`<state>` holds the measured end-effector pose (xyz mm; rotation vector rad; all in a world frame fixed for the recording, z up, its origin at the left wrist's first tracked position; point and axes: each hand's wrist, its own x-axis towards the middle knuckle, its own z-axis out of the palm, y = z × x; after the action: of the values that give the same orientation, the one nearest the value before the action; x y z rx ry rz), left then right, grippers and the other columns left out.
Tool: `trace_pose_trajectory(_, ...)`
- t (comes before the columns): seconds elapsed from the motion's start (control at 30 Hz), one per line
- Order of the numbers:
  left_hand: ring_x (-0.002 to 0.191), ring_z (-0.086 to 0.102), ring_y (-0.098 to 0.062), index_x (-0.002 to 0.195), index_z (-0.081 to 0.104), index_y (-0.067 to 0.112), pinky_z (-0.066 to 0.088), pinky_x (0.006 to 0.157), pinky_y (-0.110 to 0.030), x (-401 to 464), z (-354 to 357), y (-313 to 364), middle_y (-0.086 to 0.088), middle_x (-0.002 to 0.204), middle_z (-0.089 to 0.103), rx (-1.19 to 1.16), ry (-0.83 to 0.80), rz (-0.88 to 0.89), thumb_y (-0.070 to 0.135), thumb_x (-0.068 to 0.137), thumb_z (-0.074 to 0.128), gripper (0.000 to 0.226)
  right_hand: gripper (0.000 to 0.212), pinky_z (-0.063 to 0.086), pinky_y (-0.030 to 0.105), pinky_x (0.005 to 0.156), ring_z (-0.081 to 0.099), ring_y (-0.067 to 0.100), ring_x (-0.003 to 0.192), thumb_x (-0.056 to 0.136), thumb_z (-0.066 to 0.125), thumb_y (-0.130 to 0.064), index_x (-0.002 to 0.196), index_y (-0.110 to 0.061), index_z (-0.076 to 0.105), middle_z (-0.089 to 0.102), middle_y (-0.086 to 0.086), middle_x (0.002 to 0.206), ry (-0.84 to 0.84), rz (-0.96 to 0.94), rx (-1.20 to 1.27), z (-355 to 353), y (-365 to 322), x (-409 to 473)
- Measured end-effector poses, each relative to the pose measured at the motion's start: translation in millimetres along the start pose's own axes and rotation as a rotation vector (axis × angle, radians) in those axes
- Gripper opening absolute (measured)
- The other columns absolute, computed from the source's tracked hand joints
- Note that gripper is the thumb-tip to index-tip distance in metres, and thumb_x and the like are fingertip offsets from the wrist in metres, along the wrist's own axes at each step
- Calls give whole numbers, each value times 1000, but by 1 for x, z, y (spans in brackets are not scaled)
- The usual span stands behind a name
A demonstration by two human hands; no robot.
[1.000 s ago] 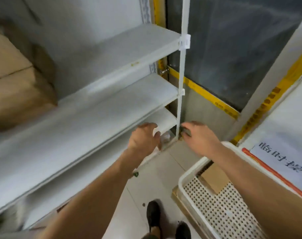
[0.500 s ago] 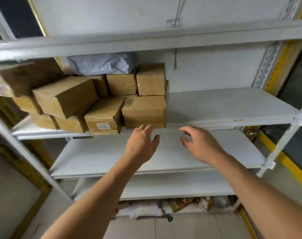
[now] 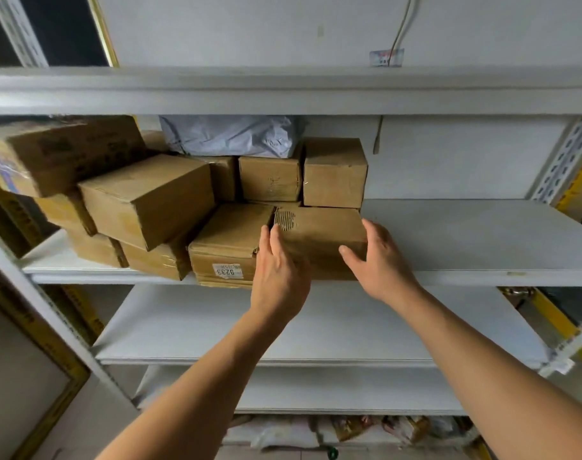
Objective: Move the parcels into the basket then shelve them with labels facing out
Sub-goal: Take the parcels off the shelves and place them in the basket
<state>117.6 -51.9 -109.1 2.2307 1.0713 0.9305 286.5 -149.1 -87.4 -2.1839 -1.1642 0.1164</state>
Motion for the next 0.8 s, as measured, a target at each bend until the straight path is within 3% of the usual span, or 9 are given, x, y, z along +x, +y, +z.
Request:
trace_pose_trajectory(0.1, 161, 17, -31, 166, 8, 4, 19, 128, -37, 6, 4, -1, -19, 173, 17, -104, -31, -77, 26, 101, 64, 88, 93, 31, 43, 123, 27, 32, 157, 102, 53, -60, 168, -15, 6, 18, 8, 175, -79, 114, 140, 7, 1, 11)
trace_pose_trajectory(0.17, 157, 24, -29, 166, 10, 6, 21, 124, -31, 6, 6, -1, -16, 170, 26, -145, -23, -119, 29, 98, 70, 93, 92, 39, 43, 117, 42, 34, 149, 99, 56, -65, 165, -12, 19, 35, 12, 167, -65, 169, 230, 11, 4, 16)
trace_pose_trajectory(0.23, 154, 28, -27, 166, 13, 9, 22, 122, -29, 4, 9, 1, -13, 168, 31, -162, 5, -114, 31, 96, 73, 96, 80, 49, 39, 104, 57, 30, 130, 95, 61, -65, 151, -12, 40, 56, 9, 146, -5, 194, 306, 13, 7, 17)
trace_pose_trajectory(0.43, 134, 37, -19, 165, 21, 20, 38, 113, -39, -17, 30, 11, -4, 153, 40, -196, 108, -66, 45, 93, 75, 93, 75, 60, 42, 90, 65, 24, 109, 87, 72, -68, 136, -19, 43, 62, 6, 129, 145, 308, 636, 16, 10, 21)
trace_pose_trajectory(0.53, 127, 35, -13, 164, 24, 19, 40, 109, -38, -32, 38, 22, -2, 148, 40, -245, 153, 9, 47, 94, 68, 87, 65, 59, 30, 71, 65, 16, 101, 86, 78, -61, 131, -29, 45, 62, 2, 123, 216, 293, 783, 10, 17, 16)
trace_pose_trajectory(0.57, 129, 36, -14, 163, 25, 17, 40, 110, -37, -36, 42, 25, -1, 148, 39, -262, 163, 34, 45, 94, 66, 85, 61, 58, 30, 71, 66, 16, 102, 86, 80, -59, 130, -31, 47, 63, 0, 122, 228, 292, 835, 7, 20, 15)
trace_pose_trajectory(0.7, 133, 44, -17, 158, 34, 22, 47, 110, -42, -42, 52, 37, 6, 142, 40, -380, 136, 129, 43, 97, 62, 70, 37, 61, 57, 92, 68, 27, 109, 84, 85, -40, 110, -43, 59, 69, 1, 117, 295, 330, 1083, -19, 29, 25)
trace_pose_trajectory(0.8, 125, 57, -12, 150, 45, 25, 54, 102, -41, -33, 48, 43, 6, 133, 50, -453, 111, 218, 46, 101, 57, 55, 30, 61, 53, 93, 66, 27, 111, 83, 82, -34, 107, -41, 65, 69, 2, 120, 370, 305, 1089, -51, 38, 29)
